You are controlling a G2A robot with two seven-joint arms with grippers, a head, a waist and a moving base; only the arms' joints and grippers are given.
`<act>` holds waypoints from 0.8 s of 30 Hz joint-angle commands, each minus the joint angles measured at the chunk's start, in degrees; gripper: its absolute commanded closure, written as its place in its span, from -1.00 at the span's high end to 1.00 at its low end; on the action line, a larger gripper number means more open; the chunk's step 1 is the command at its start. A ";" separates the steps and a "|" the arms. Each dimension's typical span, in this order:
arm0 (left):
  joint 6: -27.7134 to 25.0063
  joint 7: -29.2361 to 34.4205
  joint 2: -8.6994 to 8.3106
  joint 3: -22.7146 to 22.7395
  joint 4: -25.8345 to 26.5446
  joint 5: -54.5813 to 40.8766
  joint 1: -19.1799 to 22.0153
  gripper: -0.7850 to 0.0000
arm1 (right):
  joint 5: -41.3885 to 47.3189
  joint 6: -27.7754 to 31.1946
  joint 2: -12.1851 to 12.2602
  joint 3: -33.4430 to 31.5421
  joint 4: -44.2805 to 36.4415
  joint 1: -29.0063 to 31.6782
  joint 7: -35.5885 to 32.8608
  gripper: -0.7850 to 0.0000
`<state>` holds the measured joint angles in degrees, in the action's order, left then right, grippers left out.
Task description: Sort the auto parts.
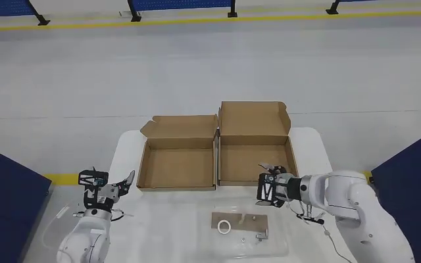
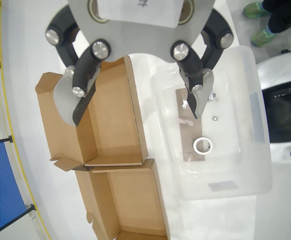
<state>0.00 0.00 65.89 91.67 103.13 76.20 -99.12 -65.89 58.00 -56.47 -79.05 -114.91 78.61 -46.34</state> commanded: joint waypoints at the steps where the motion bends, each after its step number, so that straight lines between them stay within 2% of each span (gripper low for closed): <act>1: 0.00 0.00 0.00 0.00 0.00 0.00 0.00 1.00 | -0.71 0.00 1.83 2.94 1.02 -1.83 0.04 1.00; 7: 0.00 0.00 0.00 0.00 0.00 0.00 0.00 1.00 | 2.74 -0.03 7.74 12.00 2.23 -6.81 0.01 1.00; 15: 0.00 0.00 0.00 0.00 0.00 0.00 0.00 1.00 | 2.74 -0.03 7.74 12.00 2.23 -6.81 0.01 1.00; 17: 0.00 0.00 0.00 0.00 0.00 0.00 0.00 1.00 | -3.92 0.00 8.29 14.79 -0.24 -7.63 0.06 1.00; 20: 0.00 0.00 0.00 0.00 0.00 0.00 0.00 1.00 | -4.59 0.00 9.50 19.34 0.71 -10.26 0.05 1.00; 24: 0.00 0.00 0.00 0.00 0.00 0.00 0.00 1.00 | -4.48 0.00 11.99 28.23 2.35 -16.86 0.05 1.00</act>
<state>0.00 0.00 65.89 91.67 103.13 76.20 -99.12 -71.00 58.00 -45.15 -53.43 -113.07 64.07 -46.30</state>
